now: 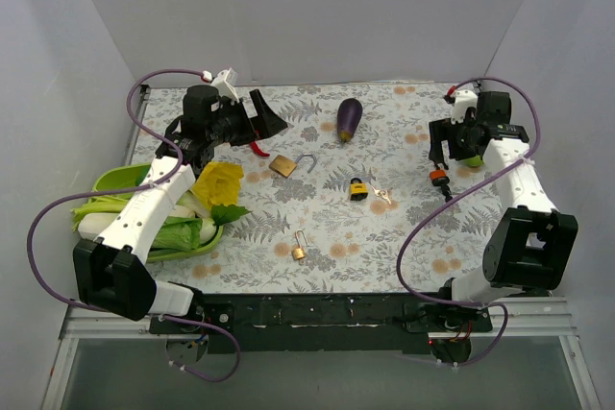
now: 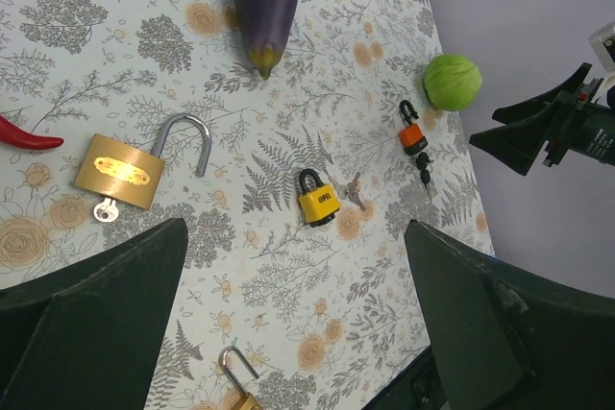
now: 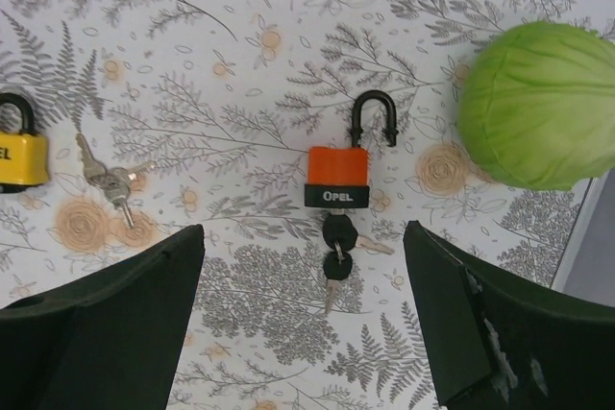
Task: Lock with the key
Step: Place the lock at the center of the board, then pick up the lock from the center of the board.
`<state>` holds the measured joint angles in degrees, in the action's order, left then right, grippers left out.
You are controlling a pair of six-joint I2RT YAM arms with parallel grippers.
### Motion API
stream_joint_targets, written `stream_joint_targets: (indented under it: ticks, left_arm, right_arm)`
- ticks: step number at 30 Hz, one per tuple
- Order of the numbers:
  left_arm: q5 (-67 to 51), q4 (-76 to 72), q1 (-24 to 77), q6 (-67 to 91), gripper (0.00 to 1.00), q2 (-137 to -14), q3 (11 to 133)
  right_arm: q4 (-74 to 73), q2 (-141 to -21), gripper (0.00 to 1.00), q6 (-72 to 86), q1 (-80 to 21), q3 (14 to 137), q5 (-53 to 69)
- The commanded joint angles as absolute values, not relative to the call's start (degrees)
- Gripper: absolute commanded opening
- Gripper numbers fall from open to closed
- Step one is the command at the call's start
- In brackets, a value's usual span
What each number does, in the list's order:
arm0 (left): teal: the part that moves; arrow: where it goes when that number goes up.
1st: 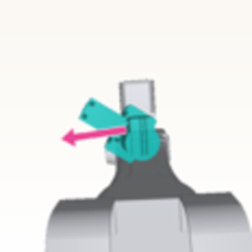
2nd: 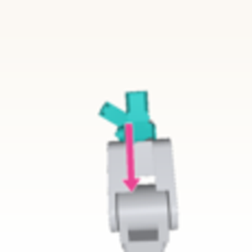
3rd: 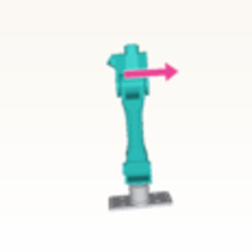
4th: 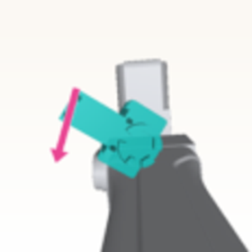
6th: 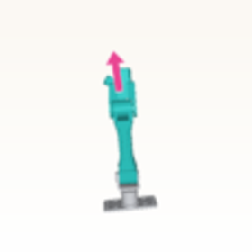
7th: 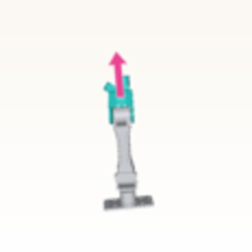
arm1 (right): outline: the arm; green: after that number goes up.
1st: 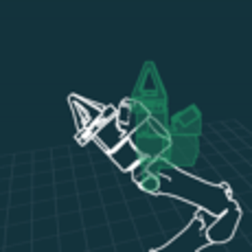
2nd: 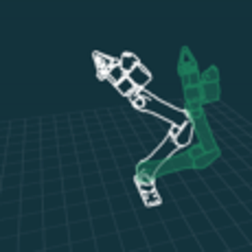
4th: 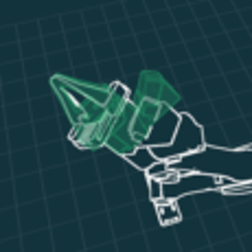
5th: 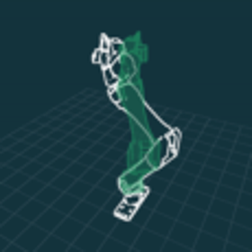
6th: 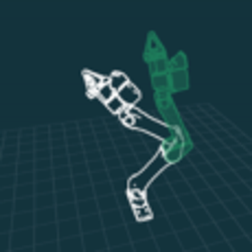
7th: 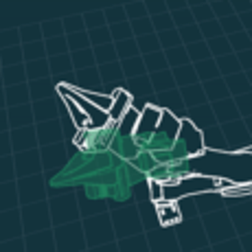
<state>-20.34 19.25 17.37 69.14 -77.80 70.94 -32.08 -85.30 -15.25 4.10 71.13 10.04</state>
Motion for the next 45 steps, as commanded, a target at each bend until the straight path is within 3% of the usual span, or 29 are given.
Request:
stream_joint_targets:
  ticks: [1, 7, 25, 32, 37, 40, 45]
  left_arm:
    - [-22.8, 18.2, 17.1, 68.0, 0.98, -78.0, 73.2]
    - [-24.8, 18.1, 17.1, 68.5, 0.98, -78.3, 73.6]
    - [-25.8, 18.0, 17.1, 69.6, 0.98, -78.8, 73.8]
    - [-25.4, 18.0, 17.1, 70.1, 0.98, -79.5, 73.8]
    - [-25.3, 18.3, 17.1, 70.0, 0.98, -79.5, 74.0]
    - [-25.5, 18.6, 17.1, 69.5, 0.98, -79.1, 73.7]
    - [-30.3, 18.9, 17.1, 68.1, 0.98, -79.6, 73.3]
  right_arm:
    - [-35.9, -89.0, 0.92, -23.8, 7.6, 72.6, 14.9]
    - [-36.9, -96.2, 0.93, -26.8, 10.5, 74.0, 16.9]
    - [-26.4, -104.2, 0.85, -24.5, 9.2, 68.4, 12.3]
    - [-22.2, -105.2, 0.75, -24.5, 7.6, 66.3, 9.4]
    - [-20.9, -106.9, 0.74, -24.6, 6.4, 66.4, 7.7]
    - [-21.4, -106.6, 0.61, -24.5, 6.2, 66.2, 7.8]
    - [-23.9, -100.2, 0.10, -28.2, 4.0, 64.8, 11.0]
